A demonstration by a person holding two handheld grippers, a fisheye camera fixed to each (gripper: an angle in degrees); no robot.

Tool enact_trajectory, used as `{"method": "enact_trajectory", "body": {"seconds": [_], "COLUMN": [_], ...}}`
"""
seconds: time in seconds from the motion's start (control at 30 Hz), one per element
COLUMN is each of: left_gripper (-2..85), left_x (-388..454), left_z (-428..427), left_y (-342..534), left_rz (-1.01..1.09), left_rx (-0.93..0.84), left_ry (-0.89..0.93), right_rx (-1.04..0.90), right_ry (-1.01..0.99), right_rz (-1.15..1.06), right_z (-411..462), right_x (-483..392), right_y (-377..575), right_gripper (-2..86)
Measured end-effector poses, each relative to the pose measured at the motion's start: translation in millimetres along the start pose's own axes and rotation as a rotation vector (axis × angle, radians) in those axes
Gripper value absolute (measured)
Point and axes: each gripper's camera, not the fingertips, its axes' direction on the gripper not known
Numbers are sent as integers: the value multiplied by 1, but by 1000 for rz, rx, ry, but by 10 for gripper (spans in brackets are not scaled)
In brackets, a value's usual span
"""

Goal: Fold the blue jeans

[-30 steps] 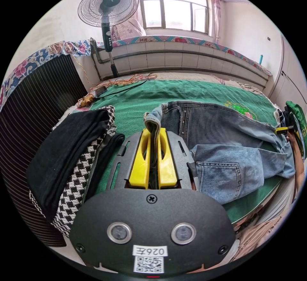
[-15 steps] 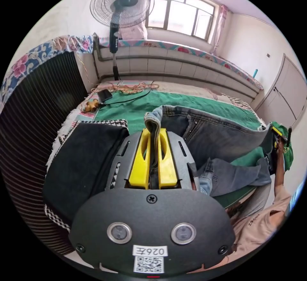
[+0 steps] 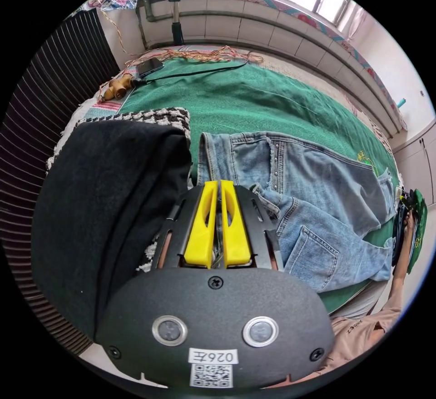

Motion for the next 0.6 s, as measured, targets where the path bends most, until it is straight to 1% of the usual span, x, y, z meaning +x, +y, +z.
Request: {"method": "enact_trajectory", "body": {"seconds": [0.07, 0.17, 0.23, 0.27, 0.3, 0.37, 0.4, 0.47, 0.5, 0.53, 0.57, 0.6], "left_gripper": [52, 68, 63, 54, 36, 19, 14, 8, 6, 5, 5, 5], "left_x": [-2, -2, -1, -1, 1, 7, 9, 16, 18, 16, 14, 10], "left_z": [3, 6, 12, 15, 23, 18, 7, -15, -29, -41, -44, -43], "left_y": [-2, -14, -28, -32, -39, -47, -51, -51, -49, -50, -51, -57], "left_rz": [15, 51, 55, 49, 46, 48, 41, 67, 76, 58, 42, 7], "left_rx": [13, 13, 2, -6, -43, -53, -47, 8, 64, 116, 127, 111], "left_ry": [16, 35, 43, 46, 35, 9, -1, -28, 3, 47, 62, 81], "right_rx": [-1, -6, -68, -79, -39, -61, -21, 71, 118, 144, 138, 91], "right_ry": [-45, -68, -137, -95, -11, 44, 106, 190, 245, 219, 207, 212], "right_rz": [29, 51, 46, 50, -20, -95, -138, -115, -85, -50, -39, -28], "right_z": [20, 53, 84, 89, 81, 71, 53, 19, 3, -6, -6, 2], "right_x": [1, -7, -22, -29, -48, -70, -79, -74, -64, -53, -48, -44], "right_y": [-9, -29, -41, -41, -39, -40, -36, -29, -24, -22, -23, -25], "right_gripper": [100, 129, 109, 75, 7, -5, -8, -10, -9, -7, -3, 5]}}
